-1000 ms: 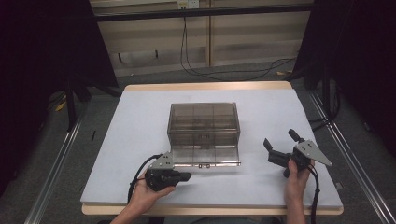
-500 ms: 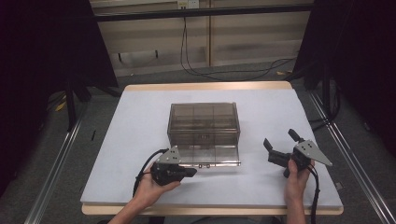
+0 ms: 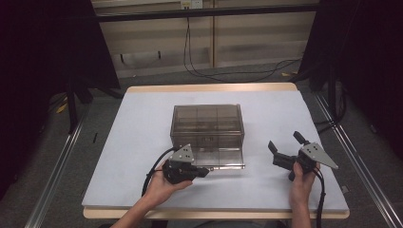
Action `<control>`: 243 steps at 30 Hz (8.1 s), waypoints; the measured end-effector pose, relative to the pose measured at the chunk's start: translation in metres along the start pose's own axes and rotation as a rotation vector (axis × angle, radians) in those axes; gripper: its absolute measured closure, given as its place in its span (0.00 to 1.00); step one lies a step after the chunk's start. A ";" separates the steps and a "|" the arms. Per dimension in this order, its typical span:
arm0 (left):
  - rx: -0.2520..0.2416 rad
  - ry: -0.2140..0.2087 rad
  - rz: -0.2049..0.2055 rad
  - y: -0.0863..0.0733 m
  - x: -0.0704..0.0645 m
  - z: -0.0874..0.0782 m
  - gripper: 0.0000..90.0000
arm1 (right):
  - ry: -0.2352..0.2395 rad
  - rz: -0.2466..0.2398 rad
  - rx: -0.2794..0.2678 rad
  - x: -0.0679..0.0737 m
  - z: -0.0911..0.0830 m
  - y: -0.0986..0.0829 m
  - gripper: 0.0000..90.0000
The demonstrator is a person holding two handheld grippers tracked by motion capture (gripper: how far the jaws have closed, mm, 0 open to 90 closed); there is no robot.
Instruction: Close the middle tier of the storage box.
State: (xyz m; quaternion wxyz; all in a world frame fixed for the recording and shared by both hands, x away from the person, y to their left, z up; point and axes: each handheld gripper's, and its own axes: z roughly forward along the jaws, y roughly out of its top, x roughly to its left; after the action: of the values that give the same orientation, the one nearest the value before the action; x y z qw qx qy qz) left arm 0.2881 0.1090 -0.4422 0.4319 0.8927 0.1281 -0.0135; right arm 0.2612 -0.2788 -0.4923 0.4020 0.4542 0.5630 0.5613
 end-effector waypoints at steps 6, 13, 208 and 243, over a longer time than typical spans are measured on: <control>0.026 -0.010 -0.008 -0.007 0.000 0.006 1.00 | -0.004 -0.002 -0.003 0.000 0.000 0.000 0.00; 0.047 -0.001 -0.018 -0.013 0.005 0.010 1.00 | -0.003 -0.001 -0.002 0.000 0.000 0.000 0.00; -0.095 0.168 -0.184 -0.004 0.052 0.002 1.00 | -0.003 -0.001 0.003 0.000 0.000 0.000 0.00; -0.115 0.210 -0.199 0.002 0.064 0.008 1.00 | -0.002 -0.001 0.002 0.000 0.000 0.000 0.00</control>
State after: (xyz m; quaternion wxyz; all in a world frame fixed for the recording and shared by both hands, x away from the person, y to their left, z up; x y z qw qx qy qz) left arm 0.3510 0.1155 -0.4541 0.4630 0.8459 0.2610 0.0448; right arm 0.2613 -0.2790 -0.4922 0.4023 0.4551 0.5633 0.5601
